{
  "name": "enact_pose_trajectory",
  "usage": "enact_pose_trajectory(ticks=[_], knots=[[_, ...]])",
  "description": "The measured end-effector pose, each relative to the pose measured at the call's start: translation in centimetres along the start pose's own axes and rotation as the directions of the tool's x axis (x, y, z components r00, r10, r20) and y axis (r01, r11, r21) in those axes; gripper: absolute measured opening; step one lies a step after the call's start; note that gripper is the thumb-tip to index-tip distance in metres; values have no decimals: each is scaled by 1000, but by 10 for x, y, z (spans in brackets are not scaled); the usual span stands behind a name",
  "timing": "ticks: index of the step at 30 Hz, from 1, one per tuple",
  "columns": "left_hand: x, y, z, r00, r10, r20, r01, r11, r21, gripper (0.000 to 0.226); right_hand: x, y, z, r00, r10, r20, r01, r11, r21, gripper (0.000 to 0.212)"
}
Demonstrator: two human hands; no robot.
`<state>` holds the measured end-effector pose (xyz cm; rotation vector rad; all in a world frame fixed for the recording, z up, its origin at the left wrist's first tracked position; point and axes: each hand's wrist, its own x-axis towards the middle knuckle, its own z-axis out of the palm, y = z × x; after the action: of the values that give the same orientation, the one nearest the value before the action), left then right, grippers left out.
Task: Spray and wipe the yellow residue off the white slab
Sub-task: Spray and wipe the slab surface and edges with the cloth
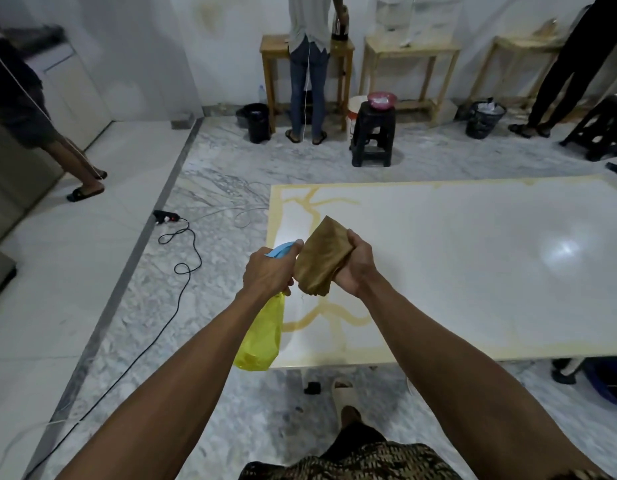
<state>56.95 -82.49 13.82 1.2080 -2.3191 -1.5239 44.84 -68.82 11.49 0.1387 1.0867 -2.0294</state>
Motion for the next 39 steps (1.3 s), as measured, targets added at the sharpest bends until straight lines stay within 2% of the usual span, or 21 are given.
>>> enact_pose_trajectory(ticks=[5, 9, 13, 17, 20, 23, 26, 28, 30, 32, 34, 35, 36, 38, 39], knots=[[9, 8, 0, 1000, 0, 18, 0, 1000, -18, 89, 11, -7, 3, 1000, 3, 2, -3, 1000, -16, 61], [15, 17, 4, 999, -50, -8, 50, 999, 11, 71, 18, -13, 7, 1000, -3, -14, 3, 1000, -15, 57], [32, 25, 16, 999, -25, -44, 25, 1000, 12, 63, 36, -21, -3, 998, 5, -66, -7, 999, -41, 57], [70, 32, 33, 999, -32, 5, 33, 998, -58, 72, 71, -39, -20, 991, -39, -127, 11, 977, -214, 52], [104, 47, 51, 999, -18, 48, 23, 995, -101, 72, 103, -56, -41, 987, -17, -158, -32, 952, -304, 51], [142, 62, 73, 996, -56, 74, 64, 992, -108, 72, 151, -74, -76, 981, -16, -192, -66, 909, -411, 38], [180, 75, 93, 992, -57, 115, 77, 980, -181, 72, 204, -100, -96, 949, -93, -301, -75, 861, -503, 44], [208, 83, 103, 988, -34, 150, 66, 975, -211, 74, 245, -125, -100, 891, -260, -372, -62, 742, -668, 48], [234, 87, 110, 985, -15, 169, 58, 965, -255, 73, 290, -148, -104, 841, -464, -278, -4, 508, -861, 48], [261, 90, 115, 988, -1, 157, 49, 953, -299, 50, 340, -169, -110, 808, -570, -150, -2, 252, -968, 45], [276, 92, 117, 987, 24, 159, 40, 921, -388, 11, 386, -179, -118, 784, -619, -38, -72, -30, -997, 46], [284, 92, 119, 986, 31, 166, 42, 908, -416, 21, 408, -180, -119, 800, -599, 4, -99, -139, -985, 47], [293, 89, 121, 983, 38, 177, 45, 897, -440, 32, 430, -177, -120, 847, -530, 34, -105, -230, -968, 48], [307, 80, 124, 981, 61, 184, 23, 906, -422, 39, 462, -163, -127, 966, -248, 71, -50, -450, -892, 56], [313, 74, 124, 980, 78, 185, 1, 920, -393, 37, 474, -151, -133, 993, -98, 70, 2, -570, -822, 61]])
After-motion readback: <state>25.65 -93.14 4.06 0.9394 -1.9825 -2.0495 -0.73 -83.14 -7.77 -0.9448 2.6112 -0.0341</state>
